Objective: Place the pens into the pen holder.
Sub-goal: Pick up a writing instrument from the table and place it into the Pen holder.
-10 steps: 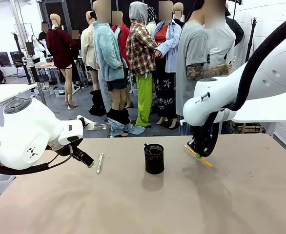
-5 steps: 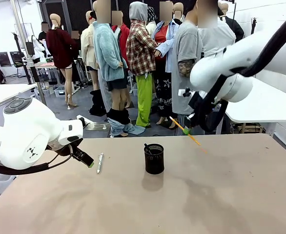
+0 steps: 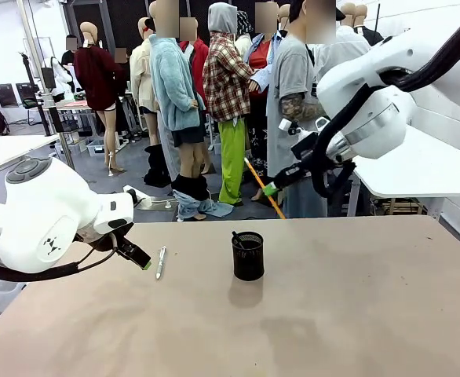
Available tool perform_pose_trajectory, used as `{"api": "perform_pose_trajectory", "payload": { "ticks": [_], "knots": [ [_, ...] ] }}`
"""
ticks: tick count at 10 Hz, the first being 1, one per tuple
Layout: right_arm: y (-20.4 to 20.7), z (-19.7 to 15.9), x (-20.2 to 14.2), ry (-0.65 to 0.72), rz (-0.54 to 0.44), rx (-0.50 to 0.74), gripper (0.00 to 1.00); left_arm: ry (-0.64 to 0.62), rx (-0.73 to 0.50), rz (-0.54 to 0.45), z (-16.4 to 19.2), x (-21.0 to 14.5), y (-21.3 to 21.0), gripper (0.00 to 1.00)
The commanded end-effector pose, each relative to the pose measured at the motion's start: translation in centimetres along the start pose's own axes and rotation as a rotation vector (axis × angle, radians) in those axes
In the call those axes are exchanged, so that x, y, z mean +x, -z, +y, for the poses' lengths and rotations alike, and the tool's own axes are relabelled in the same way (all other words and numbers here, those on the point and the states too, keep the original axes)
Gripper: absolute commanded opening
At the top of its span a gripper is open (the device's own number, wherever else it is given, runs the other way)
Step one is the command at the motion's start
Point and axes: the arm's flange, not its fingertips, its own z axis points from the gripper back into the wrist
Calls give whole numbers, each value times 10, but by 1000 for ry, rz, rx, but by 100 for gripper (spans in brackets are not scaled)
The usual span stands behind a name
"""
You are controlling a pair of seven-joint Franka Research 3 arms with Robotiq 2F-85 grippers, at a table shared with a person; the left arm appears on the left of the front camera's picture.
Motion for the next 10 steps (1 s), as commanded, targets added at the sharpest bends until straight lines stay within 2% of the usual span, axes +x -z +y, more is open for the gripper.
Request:
{"api": "perform_pose_trajectory", "payload": {
  "ticks": [1,5,7,9,10],
  "knots": [
    [11,-7,-13,-12,-130,94,0,-5,0,-2,2,0,-1,100],
    [49,-4,-14,-22,-224,231,0,-5,0,-2,2,0,-1,100],
    [69,-4,-22,7,-220,267,0,-5,0,-2,2,0,-1,100],
    [72,2,-28,8,-220,317,0,-5,0,-2,2,0,-1,100],
    [76,4,-35,-34,-218,320,0,-5,0,-2,2,0,-1,100]
  ]
}}
